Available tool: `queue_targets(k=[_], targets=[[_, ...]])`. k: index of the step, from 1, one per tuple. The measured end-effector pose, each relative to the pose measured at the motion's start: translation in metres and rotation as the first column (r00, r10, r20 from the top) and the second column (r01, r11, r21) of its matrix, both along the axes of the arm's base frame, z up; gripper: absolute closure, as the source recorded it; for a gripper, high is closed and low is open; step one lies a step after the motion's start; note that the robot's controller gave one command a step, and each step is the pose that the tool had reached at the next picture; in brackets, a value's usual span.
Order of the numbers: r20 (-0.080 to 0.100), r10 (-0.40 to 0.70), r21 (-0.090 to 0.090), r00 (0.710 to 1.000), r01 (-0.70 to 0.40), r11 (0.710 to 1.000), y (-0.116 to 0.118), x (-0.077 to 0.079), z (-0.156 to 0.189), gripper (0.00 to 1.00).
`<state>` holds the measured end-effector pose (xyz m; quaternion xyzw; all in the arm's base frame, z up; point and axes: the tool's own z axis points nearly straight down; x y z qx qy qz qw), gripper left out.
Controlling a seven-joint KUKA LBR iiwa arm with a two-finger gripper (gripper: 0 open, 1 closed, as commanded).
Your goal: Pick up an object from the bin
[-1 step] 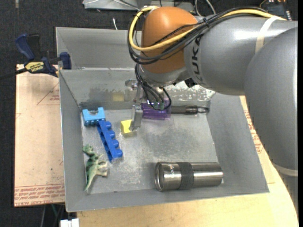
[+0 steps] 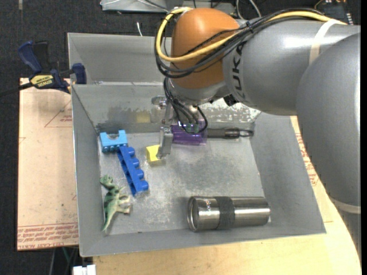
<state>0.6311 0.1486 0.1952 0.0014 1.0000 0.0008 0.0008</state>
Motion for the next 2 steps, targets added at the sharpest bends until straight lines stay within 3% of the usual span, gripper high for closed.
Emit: queue_targets(k=[1, 2], targets=[[0.0, -0.177, 0.002, 0.984, 0.177, 0.984, 0.012, 0.004, -0.018, 0.0], [-0.002, 0.014, 0.0, 1.0, -0.014, 1.0, 0.024, -0.009, -0.063, 0.0]])
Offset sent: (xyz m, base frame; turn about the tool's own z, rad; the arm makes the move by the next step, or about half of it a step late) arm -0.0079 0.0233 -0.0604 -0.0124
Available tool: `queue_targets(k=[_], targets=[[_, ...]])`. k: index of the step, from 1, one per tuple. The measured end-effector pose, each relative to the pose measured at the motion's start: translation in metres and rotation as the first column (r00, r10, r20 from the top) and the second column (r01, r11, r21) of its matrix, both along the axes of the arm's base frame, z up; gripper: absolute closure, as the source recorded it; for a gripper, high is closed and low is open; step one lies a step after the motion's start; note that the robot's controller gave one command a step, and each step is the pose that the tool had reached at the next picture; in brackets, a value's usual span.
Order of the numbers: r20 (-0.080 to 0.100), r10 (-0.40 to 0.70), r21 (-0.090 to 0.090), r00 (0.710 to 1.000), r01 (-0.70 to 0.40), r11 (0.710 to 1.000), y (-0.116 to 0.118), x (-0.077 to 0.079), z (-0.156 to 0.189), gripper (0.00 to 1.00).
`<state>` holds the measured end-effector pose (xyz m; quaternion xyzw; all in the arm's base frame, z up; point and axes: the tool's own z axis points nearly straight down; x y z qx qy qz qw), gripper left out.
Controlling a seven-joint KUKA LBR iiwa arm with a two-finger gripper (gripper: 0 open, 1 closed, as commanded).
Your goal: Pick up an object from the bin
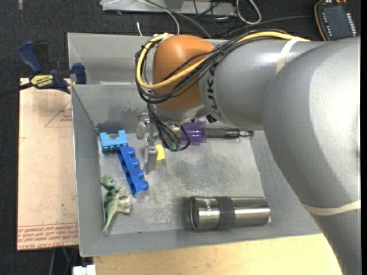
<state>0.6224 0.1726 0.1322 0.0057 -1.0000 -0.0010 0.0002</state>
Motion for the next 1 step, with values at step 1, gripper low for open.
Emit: queue_targets(k=[1], targets=[[0.007, -0.065, 0.003, 0.998, 0.065, 0.998, -0.0066, -0.0259, -0.0112, 0.0]])
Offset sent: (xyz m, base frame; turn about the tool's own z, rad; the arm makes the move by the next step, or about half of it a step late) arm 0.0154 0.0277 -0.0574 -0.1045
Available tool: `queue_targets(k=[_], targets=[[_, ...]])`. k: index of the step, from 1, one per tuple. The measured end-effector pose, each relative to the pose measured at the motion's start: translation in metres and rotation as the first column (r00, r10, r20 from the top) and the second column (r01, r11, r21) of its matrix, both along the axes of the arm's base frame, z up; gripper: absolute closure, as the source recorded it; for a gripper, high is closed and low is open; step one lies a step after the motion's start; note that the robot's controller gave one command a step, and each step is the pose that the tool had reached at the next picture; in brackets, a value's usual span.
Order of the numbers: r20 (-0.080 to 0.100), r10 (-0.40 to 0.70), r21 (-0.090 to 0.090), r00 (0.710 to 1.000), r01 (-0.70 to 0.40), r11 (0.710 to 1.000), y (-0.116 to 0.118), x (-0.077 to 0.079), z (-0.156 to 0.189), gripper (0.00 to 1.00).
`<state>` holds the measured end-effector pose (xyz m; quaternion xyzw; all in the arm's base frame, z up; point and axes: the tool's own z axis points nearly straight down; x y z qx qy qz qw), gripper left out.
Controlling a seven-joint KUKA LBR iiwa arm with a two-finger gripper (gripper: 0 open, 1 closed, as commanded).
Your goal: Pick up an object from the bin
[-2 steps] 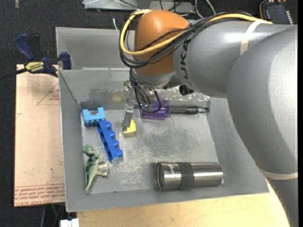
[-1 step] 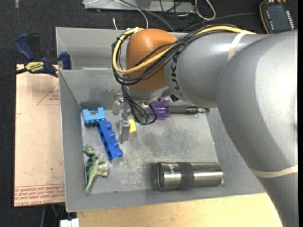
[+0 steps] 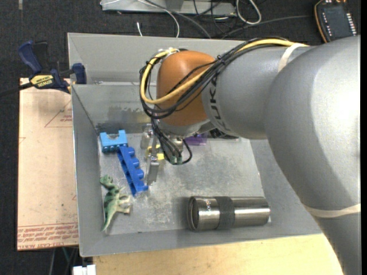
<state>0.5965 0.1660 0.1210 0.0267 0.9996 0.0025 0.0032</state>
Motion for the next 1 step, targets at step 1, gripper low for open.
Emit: queue_targets(k=[1], targets=[[-0.007, 0.167, -0.003, 0.986, -0.168, 0.986, 0.0344, 0.0434, -0.0434, 0.0]])
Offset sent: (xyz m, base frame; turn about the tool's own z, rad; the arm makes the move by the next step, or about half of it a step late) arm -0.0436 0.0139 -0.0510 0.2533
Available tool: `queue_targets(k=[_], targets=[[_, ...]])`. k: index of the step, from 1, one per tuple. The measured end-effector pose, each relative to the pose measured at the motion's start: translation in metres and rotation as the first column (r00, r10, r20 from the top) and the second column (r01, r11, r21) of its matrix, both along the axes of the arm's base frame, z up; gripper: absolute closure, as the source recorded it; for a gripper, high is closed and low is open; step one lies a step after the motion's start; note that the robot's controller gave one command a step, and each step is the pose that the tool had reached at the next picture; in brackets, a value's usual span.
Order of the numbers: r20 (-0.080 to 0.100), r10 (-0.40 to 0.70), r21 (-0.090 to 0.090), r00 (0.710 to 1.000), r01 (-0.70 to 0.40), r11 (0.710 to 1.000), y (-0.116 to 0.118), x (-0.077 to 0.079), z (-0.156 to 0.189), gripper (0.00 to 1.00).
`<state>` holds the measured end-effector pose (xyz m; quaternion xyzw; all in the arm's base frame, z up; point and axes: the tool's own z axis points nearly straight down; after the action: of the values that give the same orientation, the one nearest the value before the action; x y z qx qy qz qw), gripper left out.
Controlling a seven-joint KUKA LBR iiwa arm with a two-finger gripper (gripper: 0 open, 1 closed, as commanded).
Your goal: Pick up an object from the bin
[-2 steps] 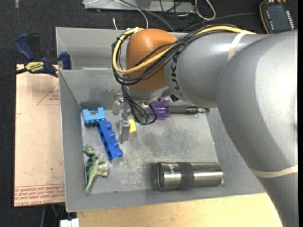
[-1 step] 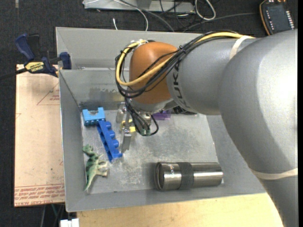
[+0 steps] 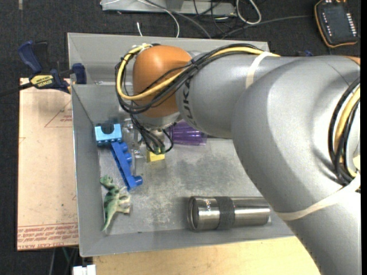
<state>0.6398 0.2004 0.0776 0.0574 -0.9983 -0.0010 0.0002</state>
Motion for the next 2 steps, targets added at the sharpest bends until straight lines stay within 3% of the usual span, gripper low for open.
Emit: queue_targets(k=[1, 2], targets=[[0.011, -0.026, 0.004, 1.0, 0.026, 1.0, -0.001, -0.004, 0.001, 0.0], [0.013, 0.063, 0.004, 0.998, -0.063, 0.998, -0.031, 0.006, 0.006, 0.0]])
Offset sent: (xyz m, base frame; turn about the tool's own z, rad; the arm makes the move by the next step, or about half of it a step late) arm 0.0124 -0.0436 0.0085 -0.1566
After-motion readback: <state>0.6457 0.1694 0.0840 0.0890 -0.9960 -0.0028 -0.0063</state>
